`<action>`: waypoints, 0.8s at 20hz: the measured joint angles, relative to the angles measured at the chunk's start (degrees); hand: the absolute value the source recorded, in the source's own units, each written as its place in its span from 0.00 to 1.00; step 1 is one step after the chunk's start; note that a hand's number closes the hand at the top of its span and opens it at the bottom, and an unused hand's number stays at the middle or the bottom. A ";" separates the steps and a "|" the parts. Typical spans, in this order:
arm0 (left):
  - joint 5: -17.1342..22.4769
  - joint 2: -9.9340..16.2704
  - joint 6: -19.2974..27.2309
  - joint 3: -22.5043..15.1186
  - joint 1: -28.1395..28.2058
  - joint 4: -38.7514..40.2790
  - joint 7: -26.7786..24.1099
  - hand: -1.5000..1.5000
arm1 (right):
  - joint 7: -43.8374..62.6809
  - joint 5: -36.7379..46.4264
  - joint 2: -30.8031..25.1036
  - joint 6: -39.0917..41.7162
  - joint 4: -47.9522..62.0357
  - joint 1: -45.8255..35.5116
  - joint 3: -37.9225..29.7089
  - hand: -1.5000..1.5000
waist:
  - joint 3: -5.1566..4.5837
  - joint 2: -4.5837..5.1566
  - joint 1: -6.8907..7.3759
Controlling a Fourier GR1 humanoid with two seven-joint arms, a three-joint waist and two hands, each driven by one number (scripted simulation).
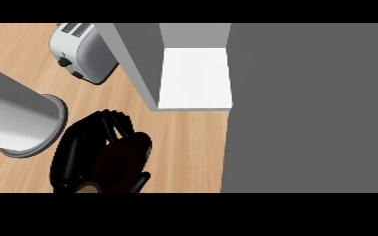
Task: Pick up the wine, place it into the cabinet and close the cabinet
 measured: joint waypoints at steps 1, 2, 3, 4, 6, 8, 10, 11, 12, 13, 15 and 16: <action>-0.30 -0.04 1.95 -1.66 -1.43 0.32 0.49 1.00 | 0.48 -0.09 -0.08 -0.09 -0.01 -0.44 -0.08 0.00 | 0.00 0.01 -0.12; 0.01 -0.07 3.01 -2.90 -2.01 0.02 1.08 1.00 | 0.21 -0.14 -0.03 0.14 0.02 -0.06 -0.25 0.00 | -0.02 0.03 -0.12; -0.19 -0.10 4.88 -4.74 -2.58 -0.58 1.82 1.00 | -0.49 -0.12 0.41 0.36 0.09 0.59 0.25 0.00 | -0.01 0.03 -0.13; -0.08 -0.12 6.68 -6.20 -3.43 -1.49 3.20 1.00 | -0.54 -0.15 0.56 0.35 0.14 0.64 0.27 0.00 | -0.01 0.03 -0.13; -0.34 -0.15 10.58 -8.70 -6.18 -1.73 5.18 1.00 | 0.03 -0.11 0.88 -0.16 -0.09 0.50 1.07 0.00 | -0.02 0.02 -0.26; -0.55 -0.16 14.88 -10.93 -10.19 0.06 6.60 1.00 | 0.63 -0.07 0.90 -0.46 -0.09 -0.14 1.43 0.00 | -0.02 0.06 -0.38; -0.67 -0.17 17.70 -12.38 -12.83 0.13 8.30 1.00 | 0.95 -0.18 0.58 -0.35 -0.11 -0.54 0.90 0.00 | -0.03 0.06 -0.34; -0.81 -0.18 19.32 -13.42 -13.63 0.27 8.71 1.00 | 1.36 -0.24 0.33 -0.40 -0.11 -0.95 0.53 0.00 | -0.03 0.07 -0.31; -0.94 -0.18 20.92 -14.43 -14.65 1.17 8.58 1.00 | 1.73 -0.31 0.32 -0.51 -0.17 -1.04 0.44 0.00 | -0.03 0.07 -0.36; -0.80 -0.18 22.35 -14.76 -16.44 2.07 8.90 1.00 | 1.38 -0.33 0.51 -0.36 -0.15 -0.67 0.57 0.00 | -0.03 0.08 -0.41; -1.16 -0.19 25.66 -16.17 -19.44 4.60 8.35 1.00 | 0.20 -0.34 0.63 0.29 0.12 0.00 0.30 0.00 | -0.03 0.11 -0.43; -1.21 -0.19 26.71 -16.04 -21.36 5.32 9.24 1.00 | 0.51 -0.26 0.97 -0.19 0.25 -0.65 0.98 0.00 | -0.01 0.12 -0.37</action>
